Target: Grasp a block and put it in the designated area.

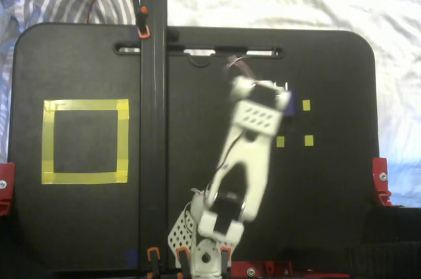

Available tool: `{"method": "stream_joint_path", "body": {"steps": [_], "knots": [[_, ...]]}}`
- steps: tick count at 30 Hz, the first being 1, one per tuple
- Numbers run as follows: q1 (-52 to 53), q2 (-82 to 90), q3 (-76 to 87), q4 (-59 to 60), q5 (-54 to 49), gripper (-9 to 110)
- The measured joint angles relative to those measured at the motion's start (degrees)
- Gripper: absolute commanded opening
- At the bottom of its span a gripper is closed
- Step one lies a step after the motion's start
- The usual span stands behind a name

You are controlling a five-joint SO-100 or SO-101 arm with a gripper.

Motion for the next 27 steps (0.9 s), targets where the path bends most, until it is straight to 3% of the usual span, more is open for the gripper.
{"method": "stream_joint_path", "body": {"steps": [10, 27], "knots": [[9.4, -16.3, -17.3, 3.1, -9.6, 0], [15.8, -27.9, -18.4, -7.9, -13.1, 0]]}}
